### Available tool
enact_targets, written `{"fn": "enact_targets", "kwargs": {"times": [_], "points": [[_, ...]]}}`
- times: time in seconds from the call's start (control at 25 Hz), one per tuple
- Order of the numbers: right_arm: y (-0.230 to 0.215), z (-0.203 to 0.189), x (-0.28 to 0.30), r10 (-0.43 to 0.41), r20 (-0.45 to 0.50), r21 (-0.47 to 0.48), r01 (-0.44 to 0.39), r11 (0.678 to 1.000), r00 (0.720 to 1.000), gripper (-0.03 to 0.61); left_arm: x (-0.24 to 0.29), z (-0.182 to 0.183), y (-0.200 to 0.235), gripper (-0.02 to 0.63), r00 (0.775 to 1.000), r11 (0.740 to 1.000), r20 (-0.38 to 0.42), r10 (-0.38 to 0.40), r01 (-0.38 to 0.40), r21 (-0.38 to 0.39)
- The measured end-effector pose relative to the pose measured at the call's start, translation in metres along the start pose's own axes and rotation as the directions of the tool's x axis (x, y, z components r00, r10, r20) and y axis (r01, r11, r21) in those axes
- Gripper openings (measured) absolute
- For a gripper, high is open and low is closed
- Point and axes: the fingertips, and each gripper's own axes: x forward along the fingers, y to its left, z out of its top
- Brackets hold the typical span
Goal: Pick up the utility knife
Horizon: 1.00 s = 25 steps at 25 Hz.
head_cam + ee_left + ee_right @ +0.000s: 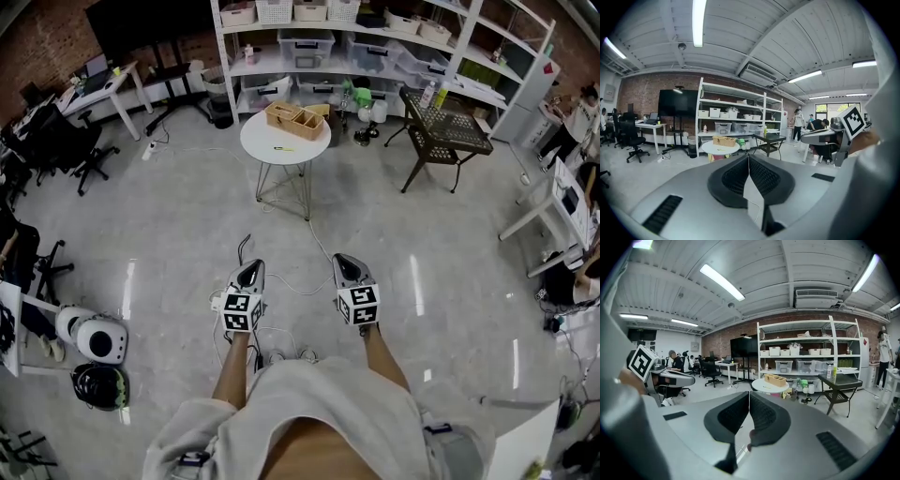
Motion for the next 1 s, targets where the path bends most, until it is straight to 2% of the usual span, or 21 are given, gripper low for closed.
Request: {"fn": "enact_targets", "kwargs": {"times": [0.4,0.76,1.0], "points": [[-0.022,-0.009,0.001,0.020,-0.006,0.006,-0.020,1.000,1.000,0.032,0.016,-0.005,-0.018,0.023,1.000,1.000,-0.019,0.013,-0.013,-0.001],[-0.032,-0.010,0.030,0.034,-0.018,0.012,-0.034,0.999,0.999,0.032,0.040,-0.009,-0.004,0.023,0.999,1.000,-0.033,0.024,-0.025,-0.014],[-0.039,-0.010,0.070,0.039,-0.037,0.003,-0.039,0.999,0.999,0.032,0.074,-0.012,0.022,0.023,0.999,0.999,-0.040,0.019,-0.020,-0.033]]}}
